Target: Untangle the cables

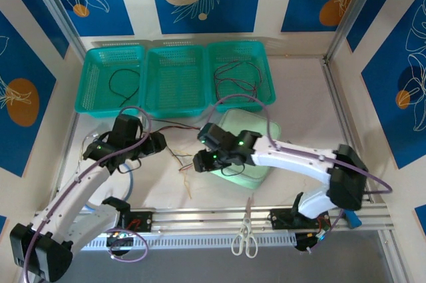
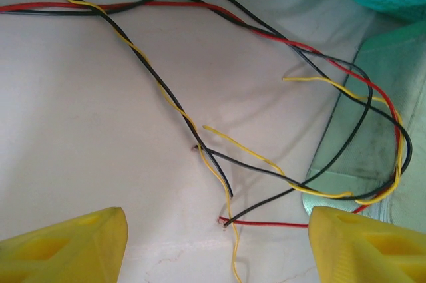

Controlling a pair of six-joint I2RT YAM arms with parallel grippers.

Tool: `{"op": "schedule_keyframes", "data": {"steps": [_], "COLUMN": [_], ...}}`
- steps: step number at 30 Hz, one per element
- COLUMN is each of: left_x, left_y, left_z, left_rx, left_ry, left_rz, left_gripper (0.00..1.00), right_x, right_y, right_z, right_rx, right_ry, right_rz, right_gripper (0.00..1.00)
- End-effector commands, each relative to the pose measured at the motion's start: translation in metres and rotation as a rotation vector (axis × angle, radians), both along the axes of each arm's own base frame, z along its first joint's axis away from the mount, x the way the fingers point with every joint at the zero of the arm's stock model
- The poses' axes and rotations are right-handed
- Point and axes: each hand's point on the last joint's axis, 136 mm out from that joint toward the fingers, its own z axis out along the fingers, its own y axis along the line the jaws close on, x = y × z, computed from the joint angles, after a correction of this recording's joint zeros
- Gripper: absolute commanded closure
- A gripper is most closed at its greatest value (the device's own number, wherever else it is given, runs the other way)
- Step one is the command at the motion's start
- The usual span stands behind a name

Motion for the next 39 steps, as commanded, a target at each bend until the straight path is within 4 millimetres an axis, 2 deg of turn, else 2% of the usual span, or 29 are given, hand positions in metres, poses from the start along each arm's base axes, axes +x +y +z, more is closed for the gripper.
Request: {"op": "schedule_keyframes", "data": {"steps": [1, 5, 8, 11, 13, 16, 21, 24, 33, 39], "left_x": [0.004, 0.005, 0.004, 0.005, 0.006, 0.009, 0.012, 0.012, 0.007, 0.006], "left_y": [0.004, 0.005, 0.008, 0.012, 0.017, 0.025, 0.032, 0.032, 0.037, 0.037], "left_z": [0.006, 0.004, 0.003, 0.006, 0.011, 0.017, 0.017, 0.017, 0.014, 0.014], "left_rx": [-0.011, -0.011, -0.031, -0.089, -0.114, -0.127, -0.159, -0.17, -0.151, -0.153], "left_ry": [-0.009, -0.001, 0.01, 0.024, 0.026, 0.019, 0.019, 0.021, 0.036, 0.036], "left_rz": [0.013, 0.006, 0.016, 0.025, 0.033, 0.044, 0.061, 0.064, 0.065, 0.064], "left_gripper": [0.28, 0.27, 0.27, 0.27, 0.27, 0.27, 0.27, 0.27, 0.27, 0.27], "right_x": [0.01, 0.011, 0.01, 0.005, 0.003, 0.009, 0.032, 0.037, 0.041, 0.048], "right_y": [0.006, 0.022, 0.032, 0.042, 0.042, 0.036, 0.036, 0.04, 0.045, 0.048], "right_z": [-0.001, 0.002, 0.001, 0.002, 0.003, 0.006, 0.019, 0.014, -0.021, -0.046], "right_rx": [-0.084, -0.139, -0.189, -0.212, -0.224, -0.213, -0.165, -0.151, -0.163, -0.191], "right_ry": [-0.005, -0.053, -0.096, -0.172, -0.239, -0.291, -0.301, -0.274, -0.137, -0.083], "right_rz": [-0.072, -0.028, 0.09, 0.37, 0.561, 0.727, 0.808, 0.857, 0.931, 0.916], "right_gripper": [0.58, 0.55, 0.53, 0.52, 0.51, 0.51, 0.52, 0.51, 0.5, 0.56]}}
